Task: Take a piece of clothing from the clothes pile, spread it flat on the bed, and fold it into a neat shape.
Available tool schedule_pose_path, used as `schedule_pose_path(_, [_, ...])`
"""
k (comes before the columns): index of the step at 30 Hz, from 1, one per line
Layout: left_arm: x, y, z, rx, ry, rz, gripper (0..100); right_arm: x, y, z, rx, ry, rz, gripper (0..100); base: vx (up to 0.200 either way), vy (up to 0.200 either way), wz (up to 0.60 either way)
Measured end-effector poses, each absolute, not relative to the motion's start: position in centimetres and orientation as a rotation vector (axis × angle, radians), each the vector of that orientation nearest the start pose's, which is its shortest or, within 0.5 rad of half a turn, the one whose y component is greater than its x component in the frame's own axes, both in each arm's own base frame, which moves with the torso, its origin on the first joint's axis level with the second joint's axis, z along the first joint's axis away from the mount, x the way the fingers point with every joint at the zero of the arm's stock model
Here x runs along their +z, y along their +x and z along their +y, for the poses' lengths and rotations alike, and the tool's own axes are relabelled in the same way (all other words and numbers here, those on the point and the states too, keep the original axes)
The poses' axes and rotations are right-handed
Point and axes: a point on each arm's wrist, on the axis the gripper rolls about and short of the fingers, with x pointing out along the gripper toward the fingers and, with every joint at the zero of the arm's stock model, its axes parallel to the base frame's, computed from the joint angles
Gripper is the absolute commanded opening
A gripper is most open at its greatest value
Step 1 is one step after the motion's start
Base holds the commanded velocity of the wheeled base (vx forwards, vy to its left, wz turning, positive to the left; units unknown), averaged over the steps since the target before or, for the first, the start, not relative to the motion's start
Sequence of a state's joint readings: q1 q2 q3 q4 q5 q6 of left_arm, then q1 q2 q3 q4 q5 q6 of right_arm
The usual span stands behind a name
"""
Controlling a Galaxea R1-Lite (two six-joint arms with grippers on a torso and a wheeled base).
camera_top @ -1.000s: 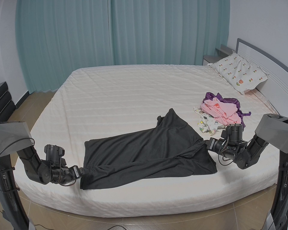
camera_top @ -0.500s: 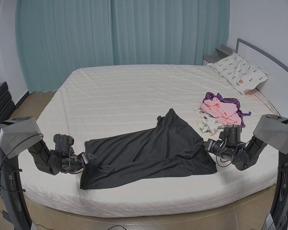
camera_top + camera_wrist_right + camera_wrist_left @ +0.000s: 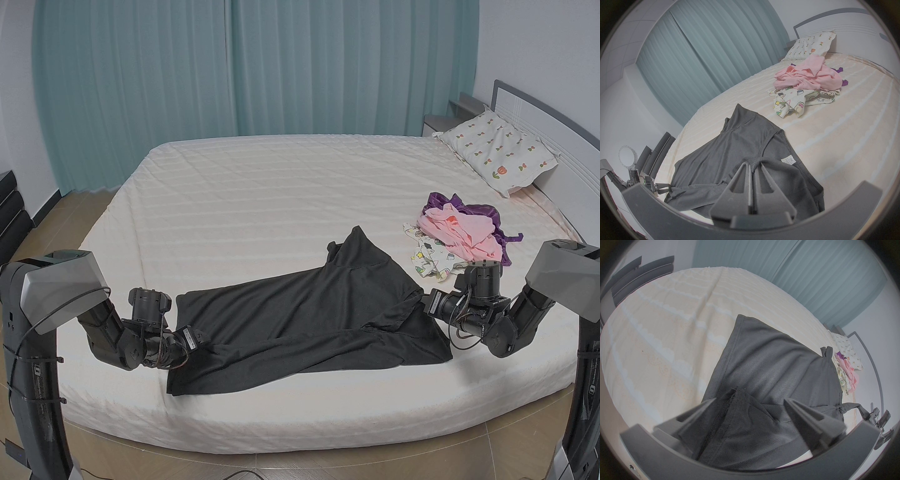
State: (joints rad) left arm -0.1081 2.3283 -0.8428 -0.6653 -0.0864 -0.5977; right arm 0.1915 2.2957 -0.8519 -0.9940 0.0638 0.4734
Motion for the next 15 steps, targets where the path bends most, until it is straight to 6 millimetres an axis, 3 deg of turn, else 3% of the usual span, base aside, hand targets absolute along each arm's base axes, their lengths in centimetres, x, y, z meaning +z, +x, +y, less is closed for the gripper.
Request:
schedule_pose_path(7, [-3.0, 36.1, -3.9, 0.096, -0.544, 0.865, 0, 1.5, 38.1, 7.4, 0.136, 0.434, 0.501, 0, 0.0, 0.0, 0.0])
schedule_pose_path(15, [-2.0, 35.5, -3.0, 0.159, -0.538, 0.834, 0, 1.6, 38.3, 7.2, 0.129, 0.435, 0.492, 0, 0.0, 0.0, 0.0])
